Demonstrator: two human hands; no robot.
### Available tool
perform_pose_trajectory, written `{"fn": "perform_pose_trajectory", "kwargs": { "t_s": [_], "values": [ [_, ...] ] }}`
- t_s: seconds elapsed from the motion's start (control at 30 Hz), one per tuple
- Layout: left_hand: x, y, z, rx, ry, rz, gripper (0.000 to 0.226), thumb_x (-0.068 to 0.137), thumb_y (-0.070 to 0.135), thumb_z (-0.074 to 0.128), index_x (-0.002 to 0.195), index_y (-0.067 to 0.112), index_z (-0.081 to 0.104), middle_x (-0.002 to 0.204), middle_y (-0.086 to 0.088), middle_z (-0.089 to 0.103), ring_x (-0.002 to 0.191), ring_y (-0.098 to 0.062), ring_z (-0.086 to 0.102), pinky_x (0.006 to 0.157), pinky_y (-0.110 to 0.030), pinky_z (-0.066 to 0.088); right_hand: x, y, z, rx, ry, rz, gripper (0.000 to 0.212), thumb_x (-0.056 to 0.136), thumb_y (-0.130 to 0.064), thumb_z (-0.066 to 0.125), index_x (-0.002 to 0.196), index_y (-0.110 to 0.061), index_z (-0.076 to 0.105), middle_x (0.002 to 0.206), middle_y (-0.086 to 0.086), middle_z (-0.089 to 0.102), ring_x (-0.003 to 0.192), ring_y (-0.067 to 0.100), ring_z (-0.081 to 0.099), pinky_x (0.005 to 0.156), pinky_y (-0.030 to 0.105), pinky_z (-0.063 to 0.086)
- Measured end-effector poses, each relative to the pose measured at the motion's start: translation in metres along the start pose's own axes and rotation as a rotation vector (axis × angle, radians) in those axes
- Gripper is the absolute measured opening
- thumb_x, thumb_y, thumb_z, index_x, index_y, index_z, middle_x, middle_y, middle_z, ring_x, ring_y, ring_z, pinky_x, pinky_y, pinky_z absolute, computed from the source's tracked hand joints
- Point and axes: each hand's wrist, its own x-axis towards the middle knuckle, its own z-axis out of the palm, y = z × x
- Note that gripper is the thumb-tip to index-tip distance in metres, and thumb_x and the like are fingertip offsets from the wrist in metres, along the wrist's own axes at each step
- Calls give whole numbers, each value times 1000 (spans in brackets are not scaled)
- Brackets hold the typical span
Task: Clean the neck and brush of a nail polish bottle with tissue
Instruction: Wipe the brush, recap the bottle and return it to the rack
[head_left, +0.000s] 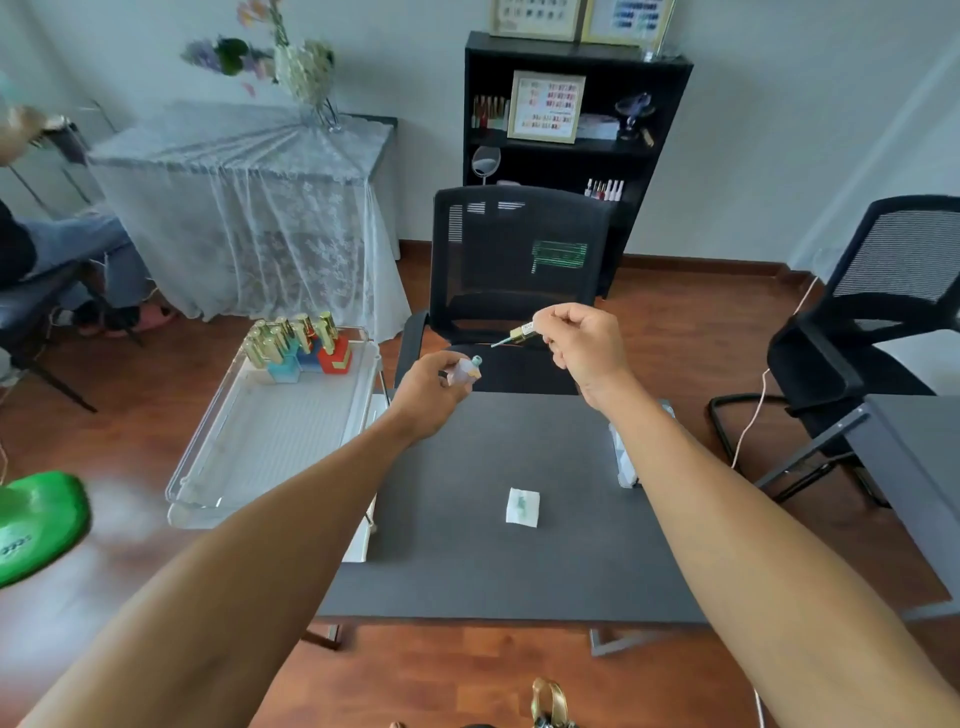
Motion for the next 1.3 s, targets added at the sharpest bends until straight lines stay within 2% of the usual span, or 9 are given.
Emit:
{"fn": "perform_pose_trajectory", "kwargs": {
  "t_s": [0.3, 0.5, 0.67, 0.87, 1.0, 1.07, 1.13, 1.23, 1.3],
  "values": [
    [-5, 15, -4, 25, 13, 48, 10, 103, 30, 67, 112, 28, 64, 102, 8, 66, 87, -12, 64, 64, -12, 42, -8, -9, 11, 6, -45, -26, 12, 88, -8, 75, 79, -14, 80, 55, -7, 59, 48, 14, 38, 44, 24, 29],
    [-6, 17, -5, 26, 13, 42, 20, 102, 28, 68, 121, 20, 69, 109, 4, 66, 88, -13, 63, 65, -13, 42, -8, -7, 12, -4, -46, -55, 13, 85, -9, 76, 76, -18, 80, 56, -9, 61, 49, 11, 42, 45, 21, 33],
    [-6, 17, -5, 30, 17, 38, 21, 102, 30, 68, 122, 22, 69, 111, 4, 66, 90, -13, 63, 65, -14, 43, -7, -6, 15, -34, -53, -69, 15, 85, -11, 75, 75, -21, 81, 58, -12, 66, 48, 2, 48, 45, 13, 37],
    [-4, 19, -6, 33, 13, 41, 22, 101, 26, 70, 123, 22, 71, 114, 3, 65, 92, -14, 62, 68, -16, 44, -6, -4, 17, -95, -75, -64, 12, 86, -11, 75, 79, -18, 81, 56, -16, 63, 49, 0, 48, 48, 13, 37],
    [-2, 23, -4, 28, 2, 48, 21, 101, 25, 70, 122, 22, 73, 111, 2, 64, 93, -18, 62, 70, -21, 46, -9, -5, 21, -159, -120, -61, 14, 88, -9, 74, 79, -19, 79, 56, -17, 63, 49, -1, 50, 50, 12, 37],
    [-1, 25, -3, 40, -4, 55, 20, 101, 23, 71, 121, 22, 74, 112, 0, 65, 95, -20, 61, 77, -26, 47, -11, -7, 21, -174, -136, -54, 14, 89, -9, 73, 80, -18, 79, 56, -18, 64, 48, -3, 52, 49, 9, 38],
    [-1, 25, -3, 47, -8, 61, 18, 101, 22, 71, 118, 21, 75, 112, -2, 65, 97, -20, 60, 81, -30, 47, -12, -8, 20, -175, -137, -36, 14, 89, -9, 73, 80, -17, 79, 56, -15, 64, 47, -2, 50, 49, 12, 38],
    [-1, 24, -3, 71, -1, 70, 14, 101, 23, 70, 114, 23, 76, 108, -2, 65, 91, -20, 59, 71, -24, 44, -14, -10, 18, -184, -145, 18, 12, 90, -14, 77, 81, -7, 79, 61, -3, 65, 46, 4, 48, 50, 22, 38],
    [-2, 24, -3, 85, 3, 76, 14, 101, 23, 71, 114, 22, 76, 107, -1, 65, 92, -21, 60, 69, -22, 42, -13, -12, 16, -304, -118, 19, 31, 92, -30, 78, 77, -4, 77, 60, 1, 66, 49, 8, 52, 54, 26, 42]
  ]
}}
